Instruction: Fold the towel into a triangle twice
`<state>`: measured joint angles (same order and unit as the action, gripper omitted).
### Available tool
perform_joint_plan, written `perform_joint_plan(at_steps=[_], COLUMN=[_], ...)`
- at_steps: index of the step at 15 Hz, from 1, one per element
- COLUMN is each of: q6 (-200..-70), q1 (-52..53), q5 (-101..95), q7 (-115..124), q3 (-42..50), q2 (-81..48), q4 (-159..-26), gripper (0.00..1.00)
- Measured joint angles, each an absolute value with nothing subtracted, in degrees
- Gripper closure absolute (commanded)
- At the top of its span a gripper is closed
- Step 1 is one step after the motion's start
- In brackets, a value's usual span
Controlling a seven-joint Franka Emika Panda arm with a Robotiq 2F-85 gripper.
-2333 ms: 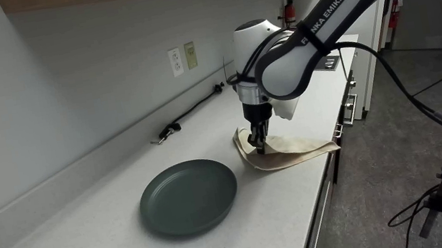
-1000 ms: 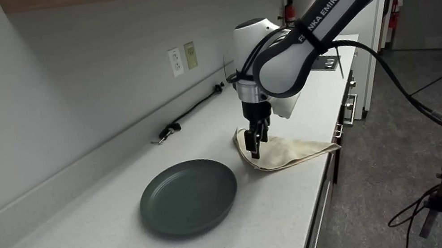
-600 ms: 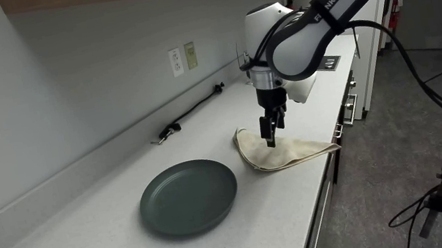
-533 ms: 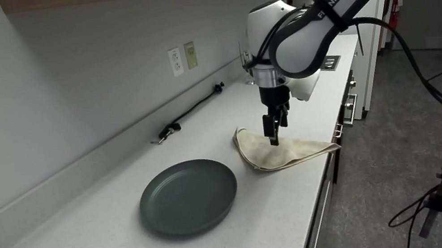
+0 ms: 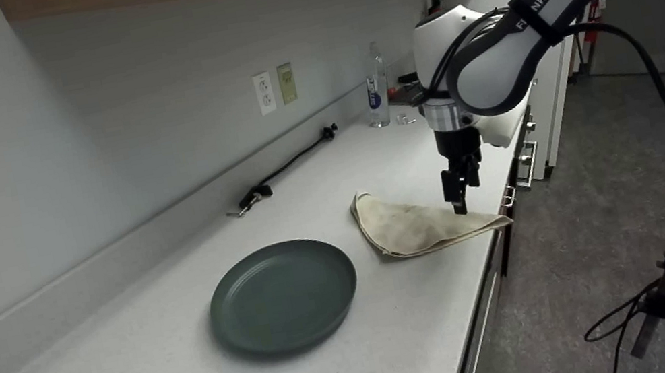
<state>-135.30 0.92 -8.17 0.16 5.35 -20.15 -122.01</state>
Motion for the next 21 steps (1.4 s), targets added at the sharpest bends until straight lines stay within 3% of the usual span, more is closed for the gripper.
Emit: perform_joint_plan(at_steps=[21], q6=[-143.1], q1=[-4.8], q5=[-6.0], q7=[-2.5], q3=[4.8], q2=[-20.4], q4=[-130.3], gripper=[0.00])
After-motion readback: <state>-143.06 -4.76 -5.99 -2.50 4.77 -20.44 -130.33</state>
